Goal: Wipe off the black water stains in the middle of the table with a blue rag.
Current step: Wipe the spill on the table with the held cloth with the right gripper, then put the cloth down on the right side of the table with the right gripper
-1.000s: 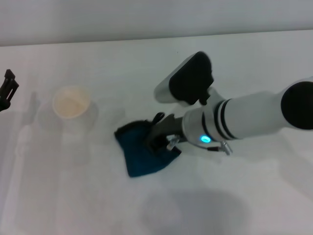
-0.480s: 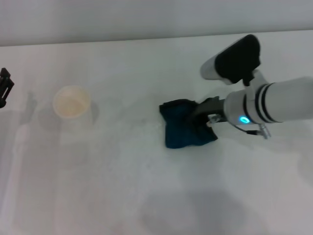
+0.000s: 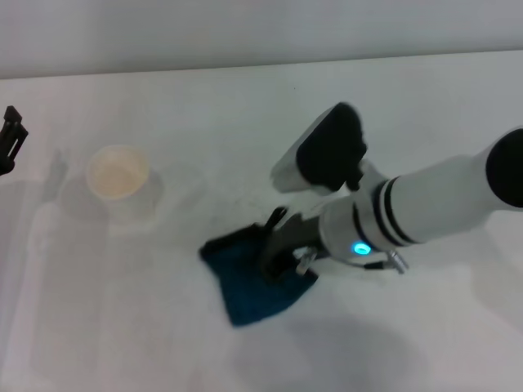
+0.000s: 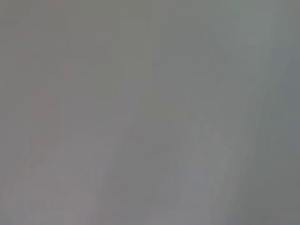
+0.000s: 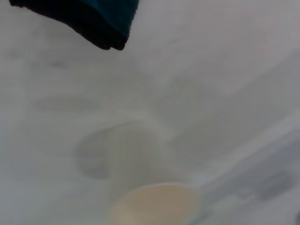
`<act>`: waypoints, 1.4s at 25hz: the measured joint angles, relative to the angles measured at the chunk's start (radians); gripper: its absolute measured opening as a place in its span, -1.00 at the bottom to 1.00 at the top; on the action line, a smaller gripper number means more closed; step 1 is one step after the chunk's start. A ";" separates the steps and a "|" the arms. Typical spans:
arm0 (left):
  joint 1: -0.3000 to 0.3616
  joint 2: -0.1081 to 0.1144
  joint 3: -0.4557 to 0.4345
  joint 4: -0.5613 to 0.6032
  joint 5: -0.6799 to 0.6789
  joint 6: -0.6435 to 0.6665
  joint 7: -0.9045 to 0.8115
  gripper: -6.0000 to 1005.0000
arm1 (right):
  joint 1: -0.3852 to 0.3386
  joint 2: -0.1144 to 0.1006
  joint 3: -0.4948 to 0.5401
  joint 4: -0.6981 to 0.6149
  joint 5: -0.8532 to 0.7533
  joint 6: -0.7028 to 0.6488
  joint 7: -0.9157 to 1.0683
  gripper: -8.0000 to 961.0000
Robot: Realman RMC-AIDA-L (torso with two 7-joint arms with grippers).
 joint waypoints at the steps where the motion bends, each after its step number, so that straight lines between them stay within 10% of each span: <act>1: 0.000 0.000 0.000 0.000 0.000 0.000 0.000 0.78 | 0.001 0.000 -0.004 -0.003 0.013 0.015 -0.010 -0.85; 35: 0.009 0.000 0.000 -0.002 0.000 -0.006 0.000 0.77 | -0.133 -0.014 0.452 0.026 -0.099 -0.054 -0.116 -0.86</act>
